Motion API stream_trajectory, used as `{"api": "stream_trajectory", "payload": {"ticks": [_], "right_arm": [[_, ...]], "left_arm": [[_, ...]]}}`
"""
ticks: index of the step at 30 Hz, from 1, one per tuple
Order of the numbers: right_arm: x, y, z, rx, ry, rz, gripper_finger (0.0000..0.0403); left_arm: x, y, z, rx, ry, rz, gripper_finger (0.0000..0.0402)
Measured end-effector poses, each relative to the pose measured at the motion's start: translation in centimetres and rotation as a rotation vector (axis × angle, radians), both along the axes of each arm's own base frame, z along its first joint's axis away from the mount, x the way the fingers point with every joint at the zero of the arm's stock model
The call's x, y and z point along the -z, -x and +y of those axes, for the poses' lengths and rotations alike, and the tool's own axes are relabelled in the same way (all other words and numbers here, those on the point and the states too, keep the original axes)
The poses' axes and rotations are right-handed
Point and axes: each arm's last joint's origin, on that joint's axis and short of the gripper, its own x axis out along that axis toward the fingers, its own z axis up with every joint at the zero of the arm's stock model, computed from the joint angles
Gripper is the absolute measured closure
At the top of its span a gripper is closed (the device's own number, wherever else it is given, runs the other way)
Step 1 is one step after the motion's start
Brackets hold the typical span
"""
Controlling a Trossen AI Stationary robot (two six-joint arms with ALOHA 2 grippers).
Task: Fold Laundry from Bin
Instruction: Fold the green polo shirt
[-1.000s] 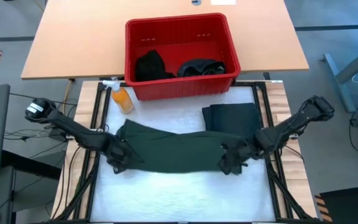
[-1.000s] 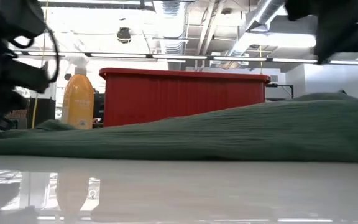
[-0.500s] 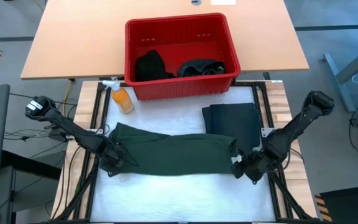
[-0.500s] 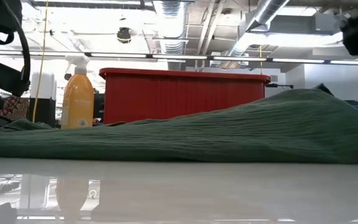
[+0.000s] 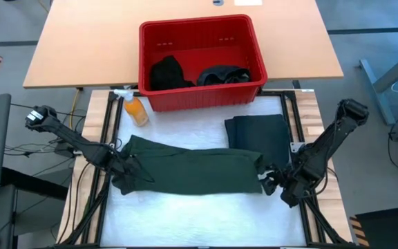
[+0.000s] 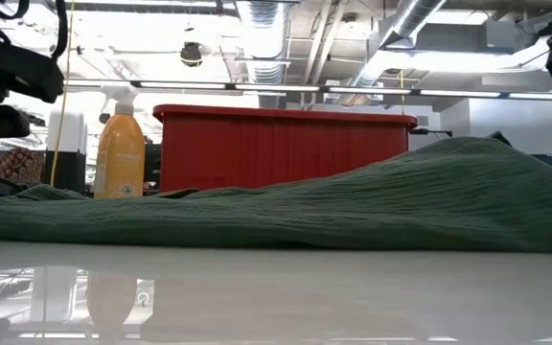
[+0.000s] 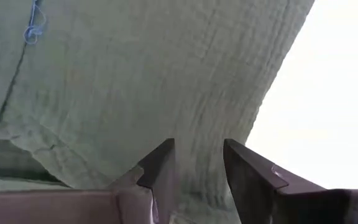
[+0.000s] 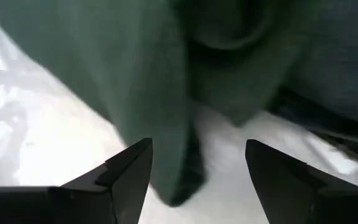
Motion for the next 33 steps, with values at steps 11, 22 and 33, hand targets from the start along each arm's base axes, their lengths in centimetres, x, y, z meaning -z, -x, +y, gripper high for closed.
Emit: {"api": "stream_trajectory", "payload": {"ticks": [11,22,33], "right_arm": [[0.0,0.1,-0.5,0.015,0.112,-0.05,0.0117],[4.0,-0.2,-0.5,0.038,-0.01,-0.286,0.0117],[3.7,-0.5,0.0,-0.092,0.064,-0.295,0.0117]], "left_arm": [[-0.1,0.1,0.1,-0.015,-0.017,-0.012,0.0278],[-0.4,-0.5,-0.1,0.008,-0.005,-0.092,0.0278],[-0.5,-0.8,0.2,-0.008,-0.01,-0.104,0.0278]]}}
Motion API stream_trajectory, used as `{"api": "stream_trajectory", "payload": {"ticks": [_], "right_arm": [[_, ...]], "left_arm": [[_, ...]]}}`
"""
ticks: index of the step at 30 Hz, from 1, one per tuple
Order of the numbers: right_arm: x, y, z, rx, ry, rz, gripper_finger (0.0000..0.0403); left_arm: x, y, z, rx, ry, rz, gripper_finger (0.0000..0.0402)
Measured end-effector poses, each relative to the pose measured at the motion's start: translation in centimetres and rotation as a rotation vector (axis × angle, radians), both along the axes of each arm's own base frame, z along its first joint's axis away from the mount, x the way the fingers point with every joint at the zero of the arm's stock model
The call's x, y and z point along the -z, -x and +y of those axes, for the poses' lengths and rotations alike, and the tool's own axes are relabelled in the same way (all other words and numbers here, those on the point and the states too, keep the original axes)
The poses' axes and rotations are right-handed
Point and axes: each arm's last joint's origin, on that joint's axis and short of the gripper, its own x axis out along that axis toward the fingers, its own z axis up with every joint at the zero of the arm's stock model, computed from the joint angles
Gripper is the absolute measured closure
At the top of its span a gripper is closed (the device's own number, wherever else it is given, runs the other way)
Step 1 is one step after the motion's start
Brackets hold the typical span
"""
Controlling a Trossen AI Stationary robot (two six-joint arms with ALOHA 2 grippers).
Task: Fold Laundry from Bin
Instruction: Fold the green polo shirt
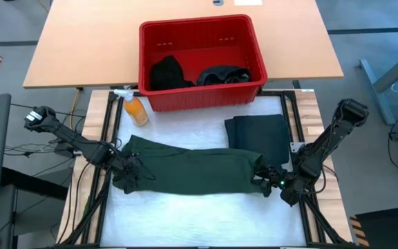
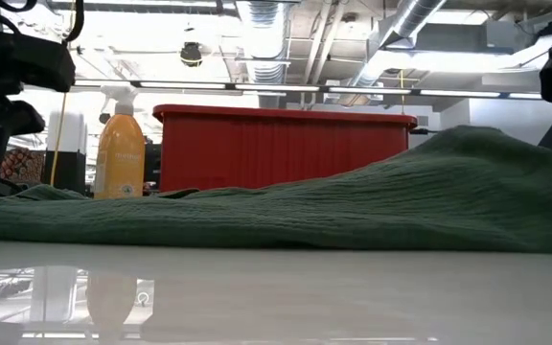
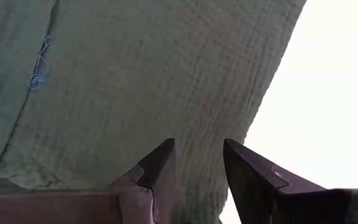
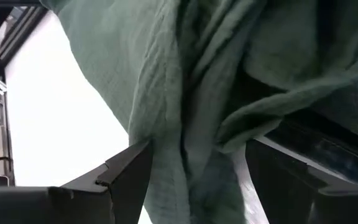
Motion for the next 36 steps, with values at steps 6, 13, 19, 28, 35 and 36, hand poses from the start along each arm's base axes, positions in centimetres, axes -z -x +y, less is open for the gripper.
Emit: {"api": "stream_trajectory", "payload": {"ticks": [6,13,19,28,35,36], "right_arm": [[0.3,0.1,-0.7,0.057,0.048,0.02,0.0117],[0.1,-0.9,-1.6,0.098,0.09,0.005,0.0175],[0.0,-1.6,-1.5,0.03,0.07,0.032,0.0331],[-3.0,-1.5,-1.3,-0.097,-0.054,-0.005,0.0383],[-9.2,-1.8,-2.3,-0.163,-0.066,-0.198,0.0385],[-10.2,-1.9,-2.4,-0.17,-0.059,-0.223,0.0385]], "left_arm": [[-0.1,-0.1,0.0,-0.003,0.004,-0.012,0.0278],[-1.4,-2.9,-0.9,-0.046,0.006,-0.336,0.0278],[-1.1,-5.6,-0.1,-0.139,-0.103,-0.474,0.0278],[1.0,-11.3,1.9,-0.207,-0.141,-0.65,0.0278],[2.9,-17.4,2.8,-0.184,-0.152,-0.726,0.0278],[3.4,-18.4,2.9,-0.165,-0.152,-0.698,0.0278]]}}
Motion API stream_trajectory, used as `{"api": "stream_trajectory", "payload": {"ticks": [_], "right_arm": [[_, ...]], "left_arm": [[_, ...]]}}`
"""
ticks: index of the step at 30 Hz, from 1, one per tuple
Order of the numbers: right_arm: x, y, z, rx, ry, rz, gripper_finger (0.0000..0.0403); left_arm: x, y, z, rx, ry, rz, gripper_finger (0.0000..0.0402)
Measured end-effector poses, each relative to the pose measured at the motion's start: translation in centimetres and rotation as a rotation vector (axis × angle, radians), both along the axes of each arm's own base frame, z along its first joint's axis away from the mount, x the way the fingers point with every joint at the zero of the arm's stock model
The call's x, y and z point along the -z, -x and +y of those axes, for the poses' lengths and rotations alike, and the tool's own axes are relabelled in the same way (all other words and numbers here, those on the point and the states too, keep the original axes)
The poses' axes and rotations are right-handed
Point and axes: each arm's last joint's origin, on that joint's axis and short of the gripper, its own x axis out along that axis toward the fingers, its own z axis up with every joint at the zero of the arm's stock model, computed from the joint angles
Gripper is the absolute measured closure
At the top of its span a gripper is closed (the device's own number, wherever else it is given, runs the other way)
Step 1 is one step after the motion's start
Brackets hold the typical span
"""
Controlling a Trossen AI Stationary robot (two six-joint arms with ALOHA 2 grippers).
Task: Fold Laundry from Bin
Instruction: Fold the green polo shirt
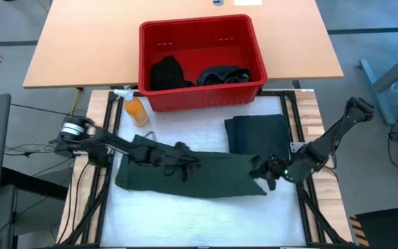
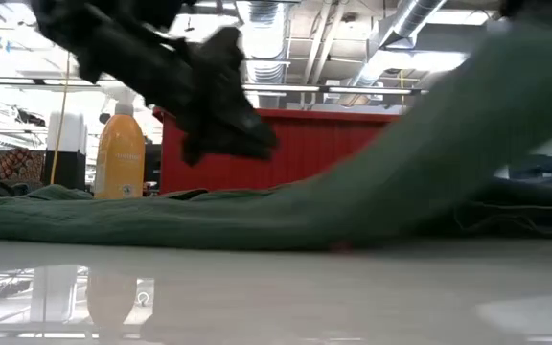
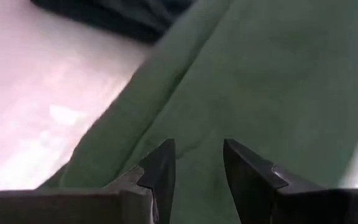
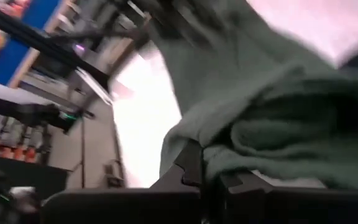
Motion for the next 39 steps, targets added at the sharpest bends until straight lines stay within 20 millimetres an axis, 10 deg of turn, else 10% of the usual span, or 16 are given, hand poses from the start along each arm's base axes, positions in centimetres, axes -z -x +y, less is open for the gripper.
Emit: {"api": "stream_trajectory", "payload": {"ticks": [10,17,25,39], "right_arm": [[-10.0,0.6,-1.7,-0.11,0.143,-0.156,0.0385],[-13.9,0.2,-2.0,-0.134,0.227,-0.201,0.0385],[-12.6,-4.5,-1.8,-0.155,0.251,-0.089,0.0385],[-3.2,-21.0,-6.1,-0.227,0.158,-0.079,0.0385]], "left_arm": [[0.8,-9.0,-0.2,0.208,-0.021,0.086,0.0278],[-1.3,-9.8,0.3,0.281,-0.154,0.214,0.0278],[-9.3,-4.1,2.2,0.189,-0.323,0.369,0.0278],[-22.2,10.4,3.4,-0.119,-0.424,0.206,0.0278]]}}
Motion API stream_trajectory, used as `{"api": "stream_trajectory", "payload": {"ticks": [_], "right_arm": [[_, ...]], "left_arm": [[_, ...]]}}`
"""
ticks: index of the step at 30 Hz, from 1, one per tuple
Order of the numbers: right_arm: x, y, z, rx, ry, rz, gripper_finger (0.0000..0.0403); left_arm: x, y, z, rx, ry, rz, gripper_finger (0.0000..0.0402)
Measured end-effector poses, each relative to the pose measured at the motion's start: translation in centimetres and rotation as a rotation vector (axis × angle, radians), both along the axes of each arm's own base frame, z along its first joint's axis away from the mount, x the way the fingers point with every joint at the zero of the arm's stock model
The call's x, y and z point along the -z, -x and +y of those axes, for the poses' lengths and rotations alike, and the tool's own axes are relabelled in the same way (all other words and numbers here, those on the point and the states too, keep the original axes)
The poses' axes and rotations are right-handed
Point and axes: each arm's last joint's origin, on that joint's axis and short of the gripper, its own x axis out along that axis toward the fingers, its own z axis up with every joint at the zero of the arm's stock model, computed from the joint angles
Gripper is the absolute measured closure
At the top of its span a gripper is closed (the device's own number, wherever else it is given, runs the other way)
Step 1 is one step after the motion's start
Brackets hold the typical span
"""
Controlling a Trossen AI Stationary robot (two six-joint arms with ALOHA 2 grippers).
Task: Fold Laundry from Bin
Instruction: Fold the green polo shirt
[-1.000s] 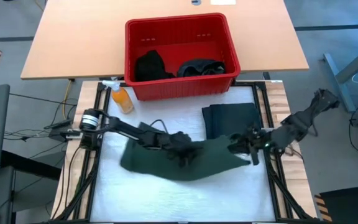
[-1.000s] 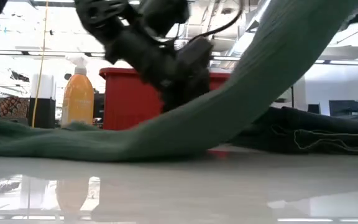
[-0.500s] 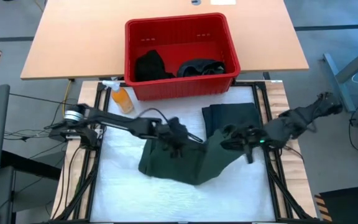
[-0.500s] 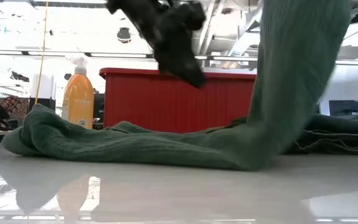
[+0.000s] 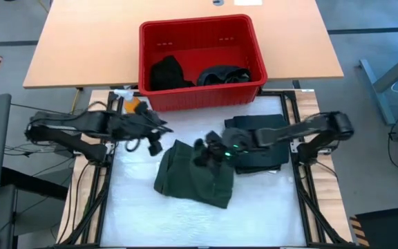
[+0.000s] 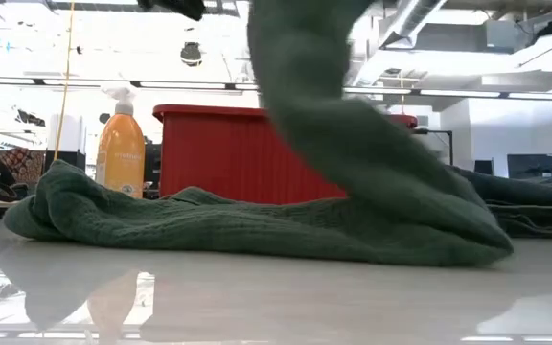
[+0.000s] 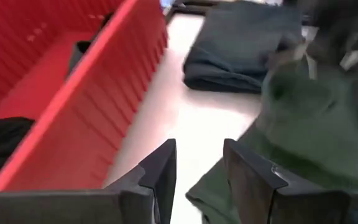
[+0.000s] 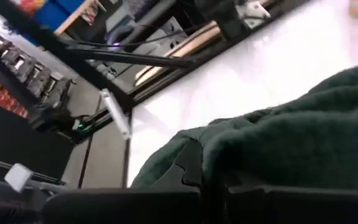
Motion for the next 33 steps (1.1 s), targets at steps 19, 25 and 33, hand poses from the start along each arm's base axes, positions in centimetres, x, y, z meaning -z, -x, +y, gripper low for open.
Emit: {"api": "stream_trajectory", "payload": {"ticks": [19,25,33], "right_arm": [[2.2,-10.0,-3.2,-0.114,-0.117,0.238,0.0206],[-2.2,-5.2,-1.8,-0.148,-0.036,0.341,0.0205],[-0.3,2.9,6.1,-0.136,-0.008,0.556,0.0222]], "left_arm": [[-0.7,3.1,0.5,-0.022,-0.075,0.059,0.0278],[2.1,1.0,-0.6,0.269,0.106,0.132,0.0278],[12.4,-1.4,-1.0,0.418,0.23,0.094,0.0278]]}}
